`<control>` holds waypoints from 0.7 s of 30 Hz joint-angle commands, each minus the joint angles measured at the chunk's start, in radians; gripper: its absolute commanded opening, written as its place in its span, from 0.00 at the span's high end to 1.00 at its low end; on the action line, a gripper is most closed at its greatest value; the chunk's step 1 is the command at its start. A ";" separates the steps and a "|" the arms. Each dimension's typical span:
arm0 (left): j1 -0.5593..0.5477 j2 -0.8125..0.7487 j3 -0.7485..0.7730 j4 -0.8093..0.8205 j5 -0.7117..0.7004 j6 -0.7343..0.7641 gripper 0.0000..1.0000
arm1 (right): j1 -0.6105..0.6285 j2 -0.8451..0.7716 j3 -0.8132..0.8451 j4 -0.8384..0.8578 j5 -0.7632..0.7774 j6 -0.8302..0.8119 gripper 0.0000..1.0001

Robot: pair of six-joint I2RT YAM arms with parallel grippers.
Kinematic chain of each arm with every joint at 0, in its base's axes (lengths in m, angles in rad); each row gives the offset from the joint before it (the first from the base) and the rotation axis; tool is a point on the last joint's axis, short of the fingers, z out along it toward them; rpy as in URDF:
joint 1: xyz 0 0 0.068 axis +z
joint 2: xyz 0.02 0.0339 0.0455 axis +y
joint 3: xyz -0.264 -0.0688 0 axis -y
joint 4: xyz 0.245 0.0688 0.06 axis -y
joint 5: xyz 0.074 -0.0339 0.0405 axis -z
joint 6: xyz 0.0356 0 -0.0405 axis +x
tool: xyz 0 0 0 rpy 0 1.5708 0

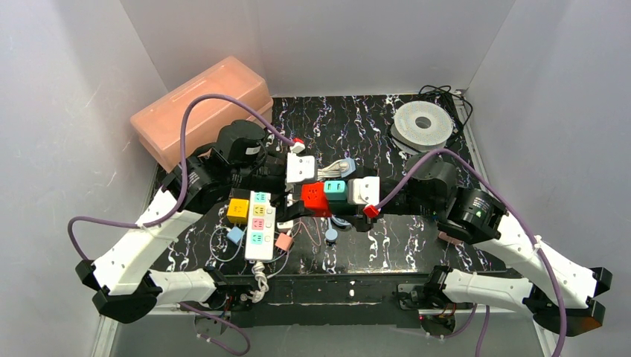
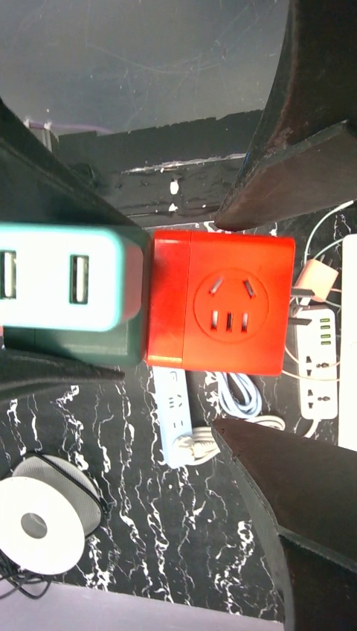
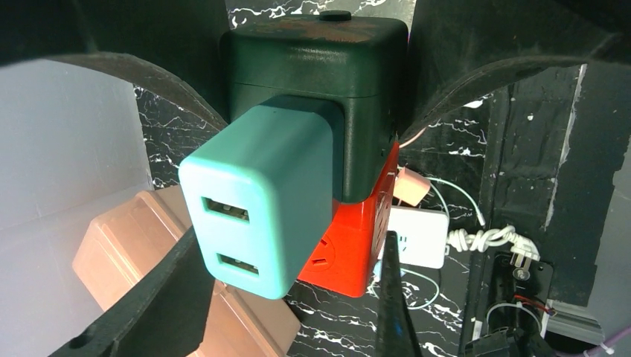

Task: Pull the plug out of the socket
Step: Remove the plug from the socket.

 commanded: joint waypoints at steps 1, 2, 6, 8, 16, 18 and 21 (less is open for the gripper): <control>-0.005 -0.042 -0.021 0.026 0.004 -0.015 0.02 | 0.013 -0.014 0.058 0.135 0.005 0.010 0.99; -0.006 -0.045 -0.028 0.018 0.017 -0.016 0.02 | 0.014 -0.012 0.061 0.140 0.003 0.011 0.99; -0.006 -0.043 -0.043 -0.007 0.051 -0.027 0.02 | 0.019 -0.001 0.070 0.168 -0.001 0.025 0.99; -0.006 -0.040 -0.049 -0.009 0.057 -0.023 0.02 | 0.023 0.004 0.070 0.181 -0.005 0.031 0.99; -0.006 -0.015 -0.048 0.005 0.064 -0.028 0.02 | 0.044 0.023 0.064 0.224 -0.004 0.038 0.99; -0.006 -0.013 -0.046 -0.017 0.068 -0.011 0.02 | 0.048 0.023 0.063 0.232 0.000 0.040 0.99; -0.006 -0.012 -0.046 -0.049 0.067 0.015 0.04 | 0.054 0.022 0.061 0.237 0.003 0.042 0.99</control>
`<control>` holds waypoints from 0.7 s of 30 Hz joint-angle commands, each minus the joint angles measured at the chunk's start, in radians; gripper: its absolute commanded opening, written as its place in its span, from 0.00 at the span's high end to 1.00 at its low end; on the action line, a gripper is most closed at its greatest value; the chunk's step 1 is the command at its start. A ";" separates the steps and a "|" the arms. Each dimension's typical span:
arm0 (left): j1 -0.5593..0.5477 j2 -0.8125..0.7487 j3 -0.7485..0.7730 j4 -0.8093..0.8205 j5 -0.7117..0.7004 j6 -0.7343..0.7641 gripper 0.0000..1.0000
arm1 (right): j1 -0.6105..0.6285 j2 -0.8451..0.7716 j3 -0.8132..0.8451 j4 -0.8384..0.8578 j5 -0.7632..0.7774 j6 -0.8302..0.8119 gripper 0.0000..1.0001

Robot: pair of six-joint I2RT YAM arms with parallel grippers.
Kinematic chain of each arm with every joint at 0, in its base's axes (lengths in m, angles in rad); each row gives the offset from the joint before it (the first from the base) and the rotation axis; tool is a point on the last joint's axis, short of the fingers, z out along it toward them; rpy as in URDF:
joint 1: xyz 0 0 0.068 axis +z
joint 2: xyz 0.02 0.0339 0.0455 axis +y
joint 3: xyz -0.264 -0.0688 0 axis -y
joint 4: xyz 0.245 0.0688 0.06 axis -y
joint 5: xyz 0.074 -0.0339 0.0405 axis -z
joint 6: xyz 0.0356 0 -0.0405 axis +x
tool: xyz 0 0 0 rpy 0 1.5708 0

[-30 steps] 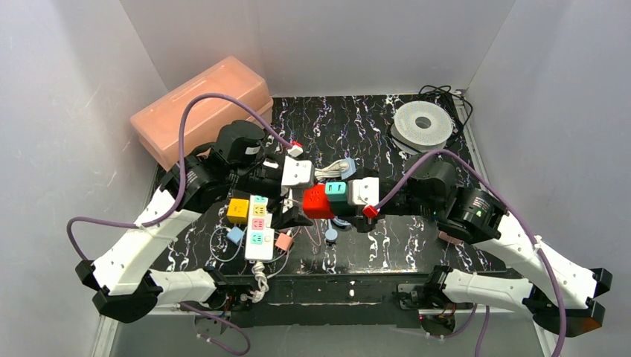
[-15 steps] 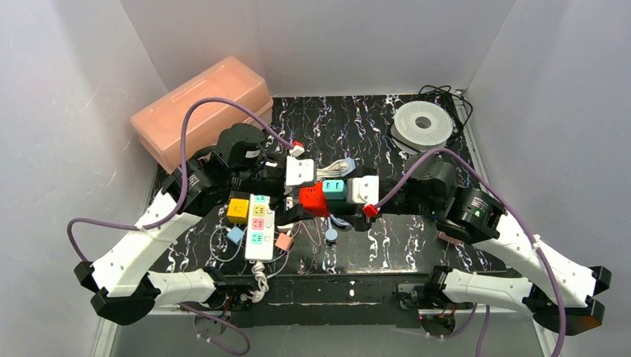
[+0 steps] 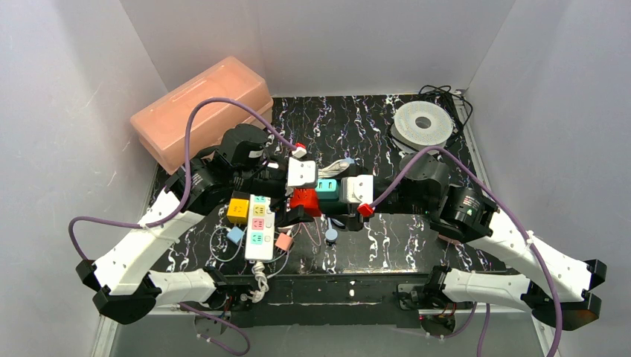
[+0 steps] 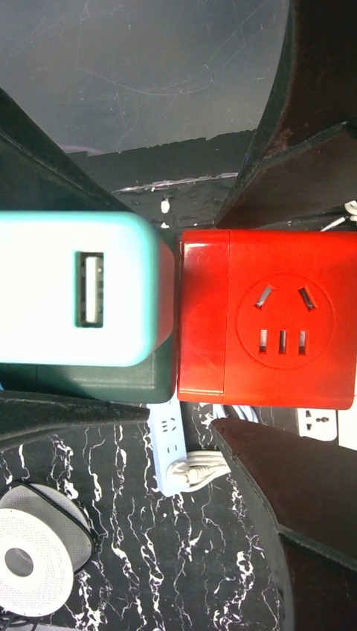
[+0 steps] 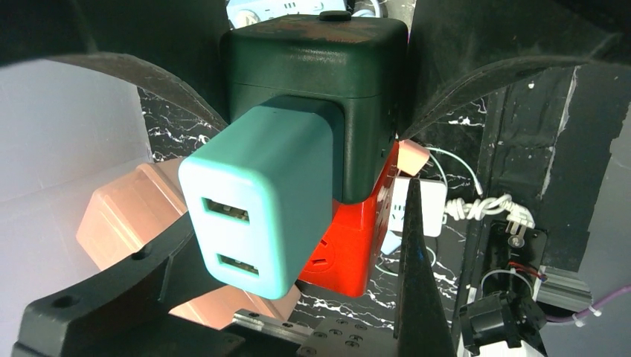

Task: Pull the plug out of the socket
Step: Remove the plug from the socket.

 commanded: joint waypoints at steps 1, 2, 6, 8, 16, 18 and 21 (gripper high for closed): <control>-0.005 -0.001 -0.004 -0.060 0.053 0.039 0.06 | 0.014 -0.015 0.059 0.146 0.001 0.007 0.99; -0.005 -0.002 -0.004 -0.066 0.054 0.045 0.08 | 0.015 -0.015 0.058 0.146 0.002 0.008 0.99; -0.005 0.008 0.016 -0.097 0.089 0.077 0.21 | 0.023 -0.011 0.062 0.144 0.001 0.009 0.99; -0.005 0.023 0.050 -0.131 0.113 0.093 0.34 | 0.025 -0.007 0.065 0.144 0.003 0.014 0.99; -0.005 0.051 0.110 -0.098 0.090 0.052 1.00 | 0.028 -0.011 0.039 0.158 -0.007 0.089 0.99; -0.006 0.038 0.089 -0.063 0.073 0.043 1.00 | 0.029 -0.012 0.040 0.155 -0.003 0.134 0.99; -0.005 0.020 0.065 -0.008 0.025 0.011 1.00 | 0.028 -0.007 0.061 0.121 0.037 0.244 0.58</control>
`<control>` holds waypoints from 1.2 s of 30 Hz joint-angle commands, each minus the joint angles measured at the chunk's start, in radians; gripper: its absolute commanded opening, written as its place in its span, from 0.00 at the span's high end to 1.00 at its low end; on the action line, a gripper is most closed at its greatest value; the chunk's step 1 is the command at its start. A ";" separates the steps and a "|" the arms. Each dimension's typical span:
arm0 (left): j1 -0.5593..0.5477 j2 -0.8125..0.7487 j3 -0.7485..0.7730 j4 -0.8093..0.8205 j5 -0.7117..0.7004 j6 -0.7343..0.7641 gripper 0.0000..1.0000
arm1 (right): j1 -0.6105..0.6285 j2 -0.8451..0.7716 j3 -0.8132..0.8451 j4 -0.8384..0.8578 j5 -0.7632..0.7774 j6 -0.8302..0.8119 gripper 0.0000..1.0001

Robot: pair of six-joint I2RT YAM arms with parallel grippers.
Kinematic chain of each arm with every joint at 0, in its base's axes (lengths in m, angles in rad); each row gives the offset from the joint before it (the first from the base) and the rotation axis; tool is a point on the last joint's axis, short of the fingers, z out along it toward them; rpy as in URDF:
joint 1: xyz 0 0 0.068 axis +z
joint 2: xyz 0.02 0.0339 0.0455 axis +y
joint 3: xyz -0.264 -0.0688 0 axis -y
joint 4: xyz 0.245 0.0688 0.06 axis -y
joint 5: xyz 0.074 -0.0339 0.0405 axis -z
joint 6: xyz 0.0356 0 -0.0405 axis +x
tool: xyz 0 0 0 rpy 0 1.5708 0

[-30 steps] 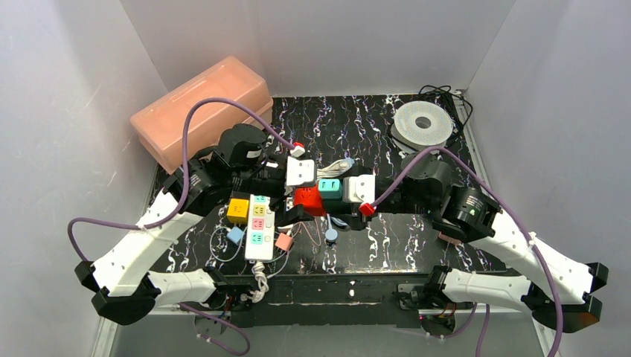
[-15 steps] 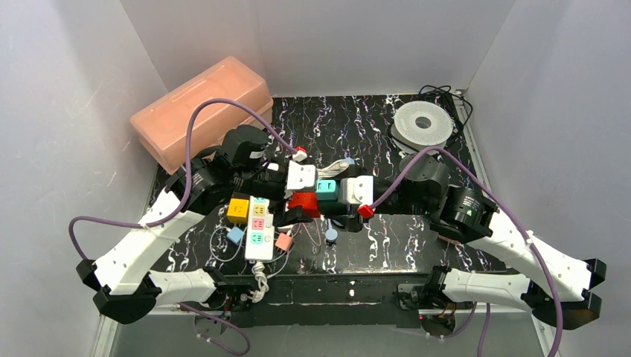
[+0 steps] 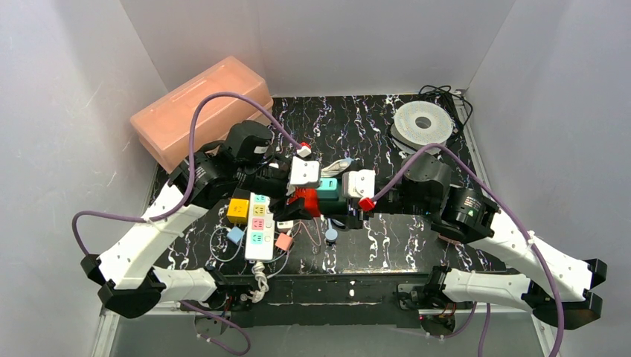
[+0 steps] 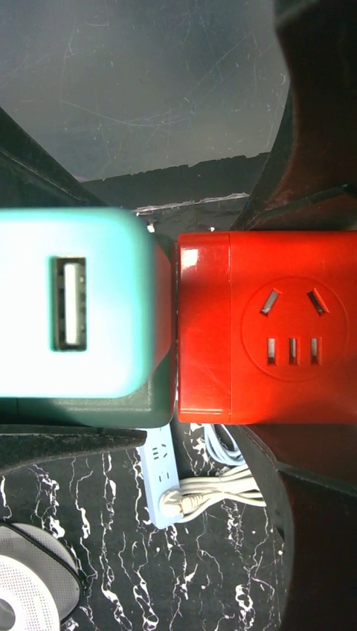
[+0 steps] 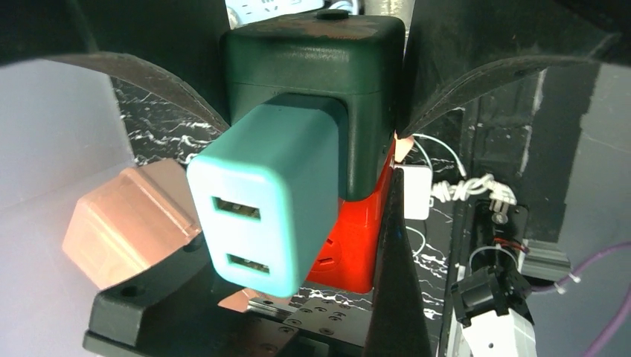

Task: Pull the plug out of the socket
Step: Remove the plug from the socket.

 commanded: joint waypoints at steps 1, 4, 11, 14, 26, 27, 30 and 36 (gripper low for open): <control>-0.006 -0.042 -0.019 0.128 -0.028 -0.028 1.00 | 0.009 0.001 0.074 0.062 0.028 0.201 0.39; -0.007 -0.066 -0.056 0.194 -0.071 -0.048 1.00 | 0.009 0.027 0.155 -0.077 0.077 0.323 0.24; -0.007 -0.099 -0.098 0.294 -0.075 -0.100 1.00 | 0.009 -0.071 0.087 -0.091 0.015 0.444 0.18; -0.005 -0.098 -0.070 0.265 -0.041 -0.116 1.00 | 0.009 -0.139 0.010 -0.062 0.019 0.404 0.16; -0.005 -0.128 -0.016 0.195 0.001 -0.125 1.00 | -0.011 -0.071 0.107 -0.149 0.026 0.324 0.13; -0.005 -0.132 -0.016 0.194 0.004 -0.129 1.00 | -0.013 -0.068 0.107 -0.136 0.017 0.325 0.13; -0.005 -0.134 -0.004 0.179 0.022 -0.134 1.00 | -0.022 -0.045 0.115 -0.128 0.012 0.300 0.13; -0.005 -0.131 0.029 0.161 0.063 -0.156 1.00 | -0.057 0.014 0.139 -0.077 -0.073 0.288 0.12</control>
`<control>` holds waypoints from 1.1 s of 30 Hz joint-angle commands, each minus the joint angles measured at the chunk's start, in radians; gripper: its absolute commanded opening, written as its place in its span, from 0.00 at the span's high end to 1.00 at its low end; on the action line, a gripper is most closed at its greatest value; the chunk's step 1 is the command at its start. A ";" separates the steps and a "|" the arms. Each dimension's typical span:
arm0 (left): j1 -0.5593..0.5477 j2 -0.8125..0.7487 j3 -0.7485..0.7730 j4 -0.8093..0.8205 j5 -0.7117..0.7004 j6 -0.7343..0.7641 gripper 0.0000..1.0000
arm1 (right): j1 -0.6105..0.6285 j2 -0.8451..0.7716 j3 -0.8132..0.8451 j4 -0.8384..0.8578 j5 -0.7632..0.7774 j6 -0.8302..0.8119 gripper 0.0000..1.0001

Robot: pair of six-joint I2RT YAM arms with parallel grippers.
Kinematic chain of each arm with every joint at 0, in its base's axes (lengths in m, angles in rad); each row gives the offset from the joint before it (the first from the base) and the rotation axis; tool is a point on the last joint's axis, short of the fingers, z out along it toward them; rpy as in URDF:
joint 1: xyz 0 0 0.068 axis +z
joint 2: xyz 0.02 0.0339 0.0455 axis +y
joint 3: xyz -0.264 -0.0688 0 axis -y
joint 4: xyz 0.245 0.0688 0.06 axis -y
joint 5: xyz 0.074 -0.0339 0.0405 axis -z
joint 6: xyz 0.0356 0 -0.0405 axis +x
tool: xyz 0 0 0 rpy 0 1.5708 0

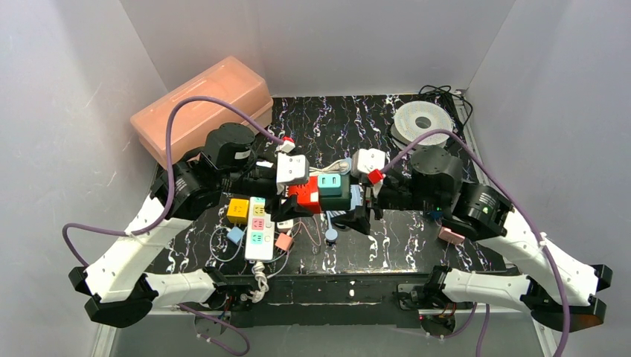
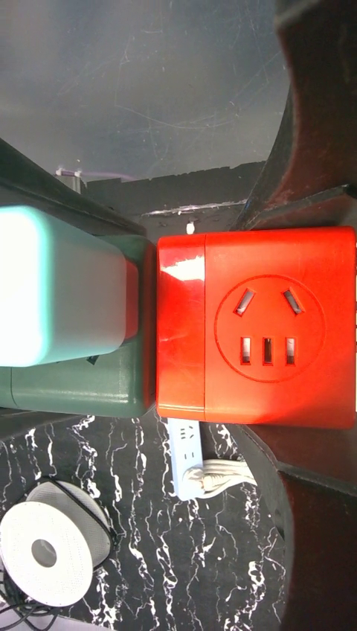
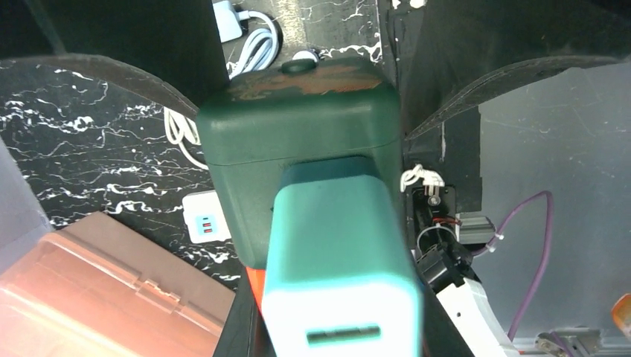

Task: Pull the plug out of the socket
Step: Remove the plug from the socket.

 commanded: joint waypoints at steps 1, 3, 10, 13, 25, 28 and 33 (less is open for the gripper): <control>0.006 -0.040 0.066 0.031 0.094 -0.025 1.00 | -0.022 0.033 0.048 0.077 -0.094 -0.014 0.12; 0.006 -0.038 0.071 0.018 0.113 -0.020 1.00 | -0.027 0.049 0.063 0.087 -0.130 -0.013 0.12; 0.005 -0.029 0.066 -0.055 0.130 0.033 1.00 | -0.029 0.076 0.118 0.078 -0.229 0.000 0.12; 0.006 -0.028 0.058 -0.043 0.120 0.035 1.00 | -0.029 0.077 0.124 0.064 -0.240 -0.002 0.14; 0.006 -0.016 0.070 -0.012 0.100 0.034 1.00 | -0.029 0.093 0.086 0.087 -0.238 0.015 0.23; 0.006 -0.014 0.069 0.000 0.087 0.033 1.00 | -0.029 0.108 0.093 0.088 -0.212 0.015 0.26; 0.006 -0.011 0.072 0.008 0.077 0.034 1.00 | -0.029 0.136 0.104 0.089 -0.153 0.026 0.40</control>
